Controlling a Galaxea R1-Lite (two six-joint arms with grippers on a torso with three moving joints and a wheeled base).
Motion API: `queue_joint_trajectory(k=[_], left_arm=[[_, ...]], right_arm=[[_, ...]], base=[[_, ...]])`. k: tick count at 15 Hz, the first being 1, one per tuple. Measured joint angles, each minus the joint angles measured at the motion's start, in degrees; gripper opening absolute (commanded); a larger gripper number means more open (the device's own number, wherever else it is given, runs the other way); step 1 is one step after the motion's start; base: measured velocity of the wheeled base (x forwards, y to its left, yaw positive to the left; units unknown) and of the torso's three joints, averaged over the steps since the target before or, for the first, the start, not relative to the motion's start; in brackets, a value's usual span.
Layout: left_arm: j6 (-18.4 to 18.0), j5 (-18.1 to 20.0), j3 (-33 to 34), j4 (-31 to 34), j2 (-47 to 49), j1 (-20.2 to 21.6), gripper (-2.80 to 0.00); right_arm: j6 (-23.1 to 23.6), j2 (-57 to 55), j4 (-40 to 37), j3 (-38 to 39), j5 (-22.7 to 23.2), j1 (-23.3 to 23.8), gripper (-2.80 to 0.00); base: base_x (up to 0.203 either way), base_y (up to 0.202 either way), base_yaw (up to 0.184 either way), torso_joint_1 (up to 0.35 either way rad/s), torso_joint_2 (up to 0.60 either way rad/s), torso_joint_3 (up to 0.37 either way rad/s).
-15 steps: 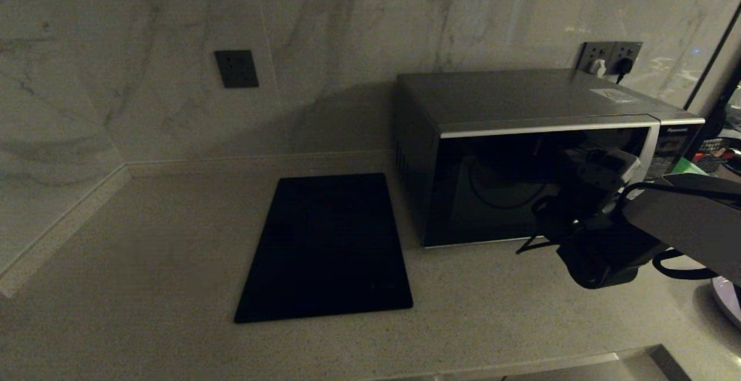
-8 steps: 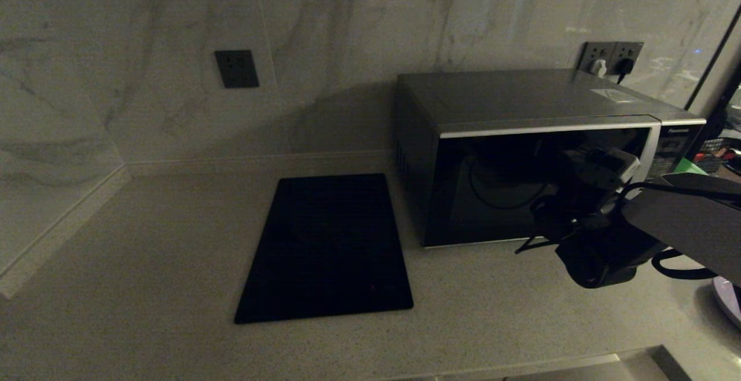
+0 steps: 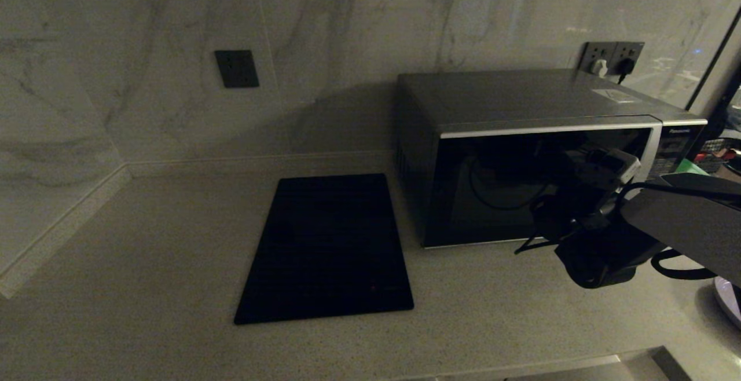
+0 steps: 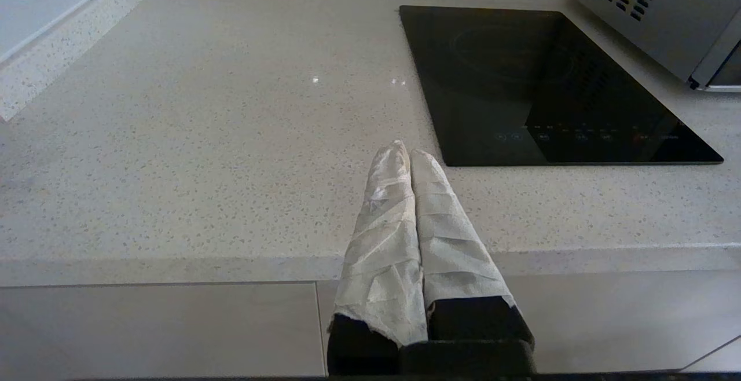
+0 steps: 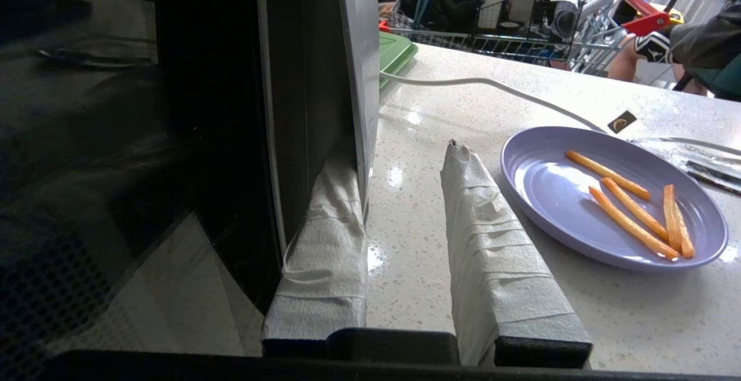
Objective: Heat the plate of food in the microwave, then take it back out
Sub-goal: Open the microwave oven
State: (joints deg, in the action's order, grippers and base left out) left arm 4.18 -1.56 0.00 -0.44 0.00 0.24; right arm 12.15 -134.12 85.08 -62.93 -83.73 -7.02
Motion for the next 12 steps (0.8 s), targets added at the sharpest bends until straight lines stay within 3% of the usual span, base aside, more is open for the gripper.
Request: queue_joint_trajectory(k=[12], left_arm=[[0.00,0.02,0.00,0.02,0.00,0.00,-2.80]], right_arm=[[-0.02,0.55,0.20,0.44,-2.29,0.02,-2.80]], base=[[0.000,0.000,0.000,0.000,0.00,0.000]])
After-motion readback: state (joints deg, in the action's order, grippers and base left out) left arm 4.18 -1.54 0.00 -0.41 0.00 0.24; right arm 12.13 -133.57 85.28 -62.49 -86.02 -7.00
